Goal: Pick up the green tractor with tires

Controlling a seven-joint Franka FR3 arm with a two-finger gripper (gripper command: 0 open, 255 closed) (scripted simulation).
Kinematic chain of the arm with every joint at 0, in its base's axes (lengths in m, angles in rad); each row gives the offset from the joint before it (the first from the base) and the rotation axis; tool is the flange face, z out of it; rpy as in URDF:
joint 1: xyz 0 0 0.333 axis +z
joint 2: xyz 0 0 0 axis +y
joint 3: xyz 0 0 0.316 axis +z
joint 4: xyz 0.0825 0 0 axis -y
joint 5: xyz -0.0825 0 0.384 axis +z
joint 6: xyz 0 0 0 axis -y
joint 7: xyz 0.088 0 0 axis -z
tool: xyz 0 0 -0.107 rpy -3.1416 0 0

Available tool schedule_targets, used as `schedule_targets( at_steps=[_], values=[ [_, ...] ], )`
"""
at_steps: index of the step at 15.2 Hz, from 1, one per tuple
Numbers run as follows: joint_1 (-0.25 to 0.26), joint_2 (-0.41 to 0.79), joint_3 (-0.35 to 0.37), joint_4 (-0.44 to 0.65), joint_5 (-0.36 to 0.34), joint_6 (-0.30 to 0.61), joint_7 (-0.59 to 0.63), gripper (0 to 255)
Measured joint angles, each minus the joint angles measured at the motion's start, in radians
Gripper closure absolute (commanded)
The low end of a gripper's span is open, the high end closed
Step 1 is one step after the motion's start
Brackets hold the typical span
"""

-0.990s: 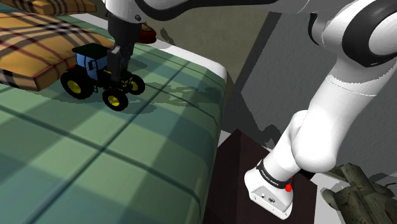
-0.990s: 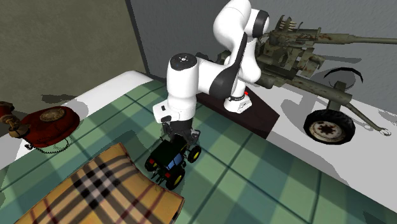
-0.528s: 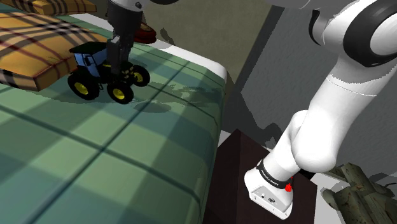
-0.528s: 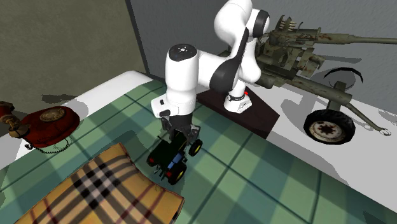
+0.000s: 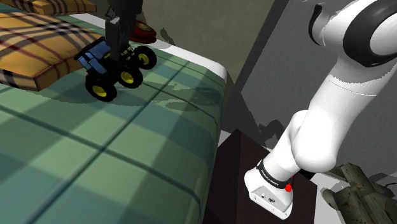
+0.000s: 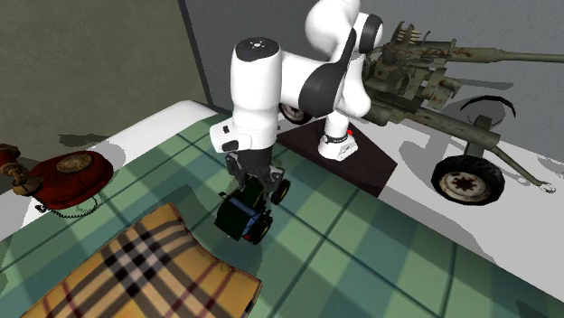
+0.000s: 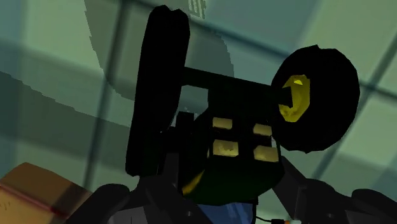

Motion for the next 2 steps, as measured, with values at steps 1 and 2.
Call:
schedule_targets(
  at_steps=[1,2],
  values=[
    [0.0,0.001,0.0,0.012,0.0,-0.011,-0.001,255],
    [0.001,0.004,0.0,0.027,-0.001,-0.022,0.0,255]
  ],
)
